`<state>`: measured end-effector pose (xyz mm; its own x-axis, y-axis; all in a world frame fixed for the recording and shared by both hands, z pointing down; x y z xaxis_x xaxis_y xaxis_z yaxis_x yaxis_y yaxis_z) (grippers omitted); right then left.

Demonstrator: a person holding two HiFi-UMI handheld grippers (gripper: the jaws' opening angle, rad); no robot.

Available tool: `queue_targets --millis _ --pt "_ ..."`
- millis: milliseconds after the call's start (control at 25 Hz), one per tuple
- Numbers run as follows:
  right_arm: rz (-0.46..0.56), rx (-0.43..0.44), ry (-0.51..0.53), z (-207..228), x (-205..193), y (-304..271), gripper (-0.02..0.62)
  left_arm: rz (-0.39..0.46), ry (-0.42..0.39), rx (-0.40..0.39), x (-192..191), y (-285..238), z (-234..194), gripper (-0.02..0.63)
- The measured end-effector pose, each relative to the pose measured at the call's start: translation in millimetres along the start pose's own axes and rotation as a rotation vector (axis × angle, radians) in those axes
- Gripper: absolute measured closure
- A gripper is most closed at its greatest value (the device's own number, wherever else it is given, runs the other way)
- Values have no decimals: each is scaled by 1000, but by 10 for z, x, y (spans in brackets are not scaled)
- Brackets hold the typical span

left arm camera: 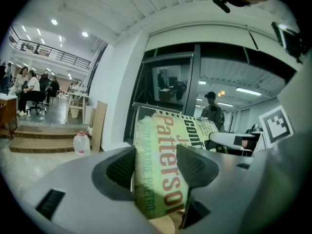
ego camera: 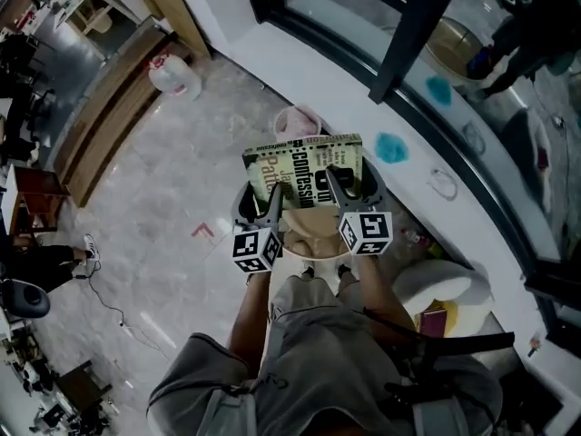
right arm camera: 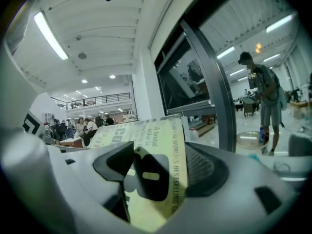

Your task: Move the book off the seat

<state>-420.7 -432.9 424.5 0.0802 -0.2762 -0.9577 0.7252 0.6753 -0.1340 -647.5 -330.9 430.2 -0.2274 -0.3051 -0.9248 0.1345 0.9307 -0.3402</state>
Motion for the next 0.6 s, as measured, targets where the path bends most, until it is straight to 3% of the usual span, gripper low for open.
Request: queue_targets --millis 240,600 --pt "-140 -62 -97 206 -958 -229 264 -156 -5 19 -794 -420 -230 348" --pt "-371 -112 -171 387 -2511 -320 264 -416 53 61 -2278 -723 -557 345"
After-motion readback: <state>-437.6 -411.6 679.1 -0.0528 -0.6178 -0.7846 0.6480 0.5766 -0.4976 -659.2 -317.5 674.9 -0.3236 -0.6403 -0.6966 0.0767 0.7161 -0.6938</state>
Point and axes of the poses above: the fingertips, and each gripper's own axes: y backward along the fingers, z to its right, x out of its top, the point moved 8 cm from there along y, backward along the fingers, and after that the axes turned 9 degrees about x, right-handed, at the moved point
